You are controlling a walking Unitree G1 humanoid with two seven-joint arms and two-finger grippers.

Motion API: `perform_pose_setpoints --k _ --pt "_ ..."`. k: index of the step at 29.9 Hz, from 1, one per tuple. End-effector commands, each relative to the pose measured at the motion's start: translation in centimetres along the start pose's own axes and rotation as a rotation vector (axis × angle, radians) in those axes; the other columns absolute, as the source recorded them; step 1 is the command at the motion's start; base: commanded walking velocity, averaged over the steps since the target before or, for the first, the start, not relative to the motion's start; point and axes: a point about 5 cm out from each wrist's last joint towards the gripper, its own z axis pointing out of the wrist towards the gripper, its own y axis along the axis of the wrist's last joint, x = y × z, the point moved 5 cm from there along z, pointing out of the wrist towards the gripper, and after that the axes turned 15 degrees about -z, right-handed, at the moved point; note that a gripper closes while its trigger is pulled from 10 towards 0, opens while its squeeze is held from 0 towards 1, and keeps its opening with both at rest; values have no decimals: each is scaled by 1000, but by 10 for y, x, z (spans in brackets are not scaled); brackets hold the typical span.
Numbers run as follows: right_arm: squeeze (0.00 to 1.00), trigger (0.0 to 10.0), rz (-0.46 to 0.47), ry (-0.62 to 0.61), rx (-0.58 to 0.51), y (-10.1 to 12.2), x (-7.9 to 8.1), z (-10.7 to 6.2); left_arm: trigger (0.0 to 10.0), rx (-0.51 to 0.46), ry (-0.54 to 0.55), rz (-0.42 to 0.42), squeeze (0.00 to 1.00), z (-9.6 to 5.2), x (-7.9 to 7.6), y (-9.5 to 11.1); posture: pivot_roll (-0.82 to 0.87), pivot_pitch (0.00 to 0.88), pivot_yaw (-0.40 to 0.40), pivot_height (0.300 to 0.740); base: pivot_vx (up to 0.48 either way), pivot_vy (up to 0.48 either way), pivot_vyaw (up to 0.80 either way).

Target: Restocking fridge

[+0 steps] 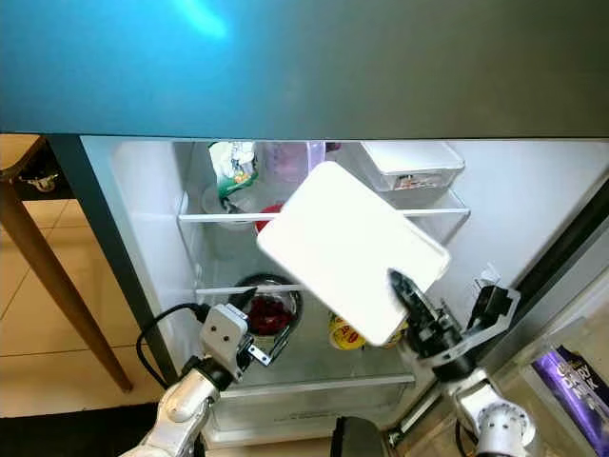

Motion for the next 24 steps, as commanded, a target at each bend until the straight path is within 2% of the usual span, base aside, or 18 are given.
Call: perform_pose_setpoints --k 1,7,13,14,16,24 --pt "0 10000 -25 3 -60 16 0 0 10000 -27 -22 15 0 5 -7 5 -101 0 -69 550 0 0 0" --pt "0 10000 -39 -22 -118 27 -1 10 10000 -32 8 37 0 4 -3 6 -107 0 -68 550 0 0 0" --pt "0 10000 -32 16 -199 38 10 30 10000 -40 13 48 0 5 -5 8 -105 0 -65 550 0 0 0" --pt "0 10000 -32 16 -199 38 10 30 10000 -40 13 48 0 5 -5 8 -105 0 -65 550 0 0 0" --pt "0 10000 -22 42 -233 39 17 42 10000 -50 27 56 0 7 -3 11 -107 0 -65 550 0 0 0" --pt "0 10000 18 84 -280 38 30 62 10000 -61 45 67 0 9 -1 14 -103 0 -71 550 0 0 0"
